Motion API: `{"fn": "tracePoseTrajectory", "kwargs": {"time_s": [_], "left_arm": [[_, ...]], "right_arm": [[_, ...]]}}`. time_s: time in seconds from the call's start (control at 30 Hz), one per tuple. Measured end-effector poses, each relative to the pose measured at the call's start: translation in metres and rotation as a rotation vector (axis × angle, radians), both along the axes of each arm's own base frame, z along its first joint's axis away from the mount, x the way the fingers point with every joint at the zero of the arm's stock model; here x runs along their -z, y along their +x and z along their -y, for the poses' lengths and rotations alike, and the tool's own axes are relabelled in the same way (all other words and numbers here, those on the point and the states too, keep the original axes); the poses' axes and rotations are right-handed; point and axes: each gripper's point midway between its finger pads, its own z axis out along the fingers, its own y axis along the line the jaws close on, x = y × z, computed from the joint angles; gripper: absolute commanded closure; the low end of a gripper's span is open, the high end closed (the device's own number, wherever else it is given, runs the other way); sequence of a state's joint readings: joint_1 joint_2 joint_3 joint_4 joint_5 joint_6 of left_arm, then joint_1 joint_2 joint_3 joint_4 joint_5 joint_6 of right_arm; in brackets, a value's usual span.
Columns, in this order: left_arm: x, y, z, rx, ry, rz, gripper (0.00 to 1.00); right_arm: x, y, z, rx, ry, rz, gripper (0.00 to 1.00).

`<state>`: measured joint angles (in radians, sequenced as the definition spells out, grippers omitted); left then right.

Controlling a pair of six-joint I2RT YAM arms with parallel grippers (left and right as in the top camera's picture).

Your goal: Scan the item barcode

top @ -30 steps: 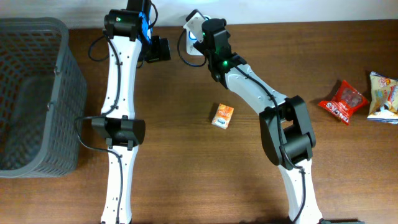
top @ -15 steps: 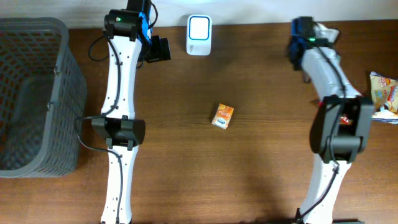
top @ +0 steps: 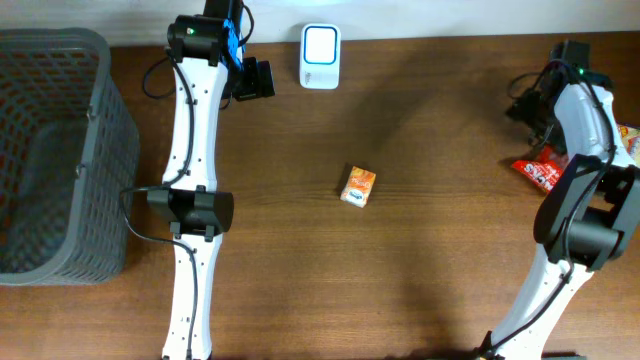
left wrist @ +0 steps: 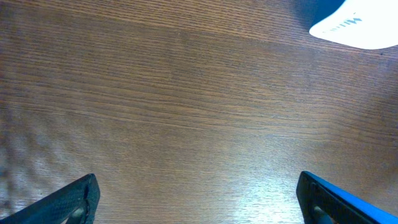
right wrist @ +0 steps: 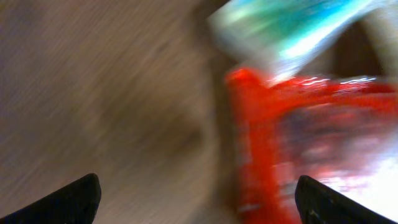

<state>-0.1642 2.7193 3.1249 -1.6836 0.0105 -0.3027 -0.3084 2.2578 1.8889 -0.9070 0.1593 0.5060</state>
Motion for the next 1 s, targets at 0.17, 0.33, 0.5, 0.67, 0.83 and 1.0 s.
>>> {"fn": "tracePoseTrajectory", "kwargs": {"time_s": [0.17, 0.33, 0.5, 0.67, 0.83, 1.0], "left_arm": [[0.000, 0.000, 0.000, 0.000, 0.000, 0.000, 0.01], [0.000, 0.000, 0.000, 0.000, 0.000, 0.000, 0.01], [0.000, 0.000, 0.000, 0.000, 0.000, 0.000, 0.01], [0.000, 0.000, 0.000, 0.000, 0.000, 0.000, 0.01], [0.000, 0.000, 0.000, 0.000, 0.000, 0.000, 0.01], [0.000, 0.000, 0.000, 0.000, 0.000, 0.000, 0.01]], "right_arm": [[-0.003, 0.018, -0.119, -0.448, 0.389, 0.077, 0.01], [-0.008, -0.022, -0.268, -0.816, 0.581, -0.060, 0.43], [-0.009, -0.055, -0.359, -1.070, 0.586, -0.129, 0.64], [-0.001, -0.081, -0.398, -1.053, 0.505, -0.233, 0.93], [0.009, -0.106, -0.380, -0.935, 0.321, -0.391, 0.95], [0.010, -0.110, -0.370, -0.908, 0.268, -0.427, 0.95]]}}
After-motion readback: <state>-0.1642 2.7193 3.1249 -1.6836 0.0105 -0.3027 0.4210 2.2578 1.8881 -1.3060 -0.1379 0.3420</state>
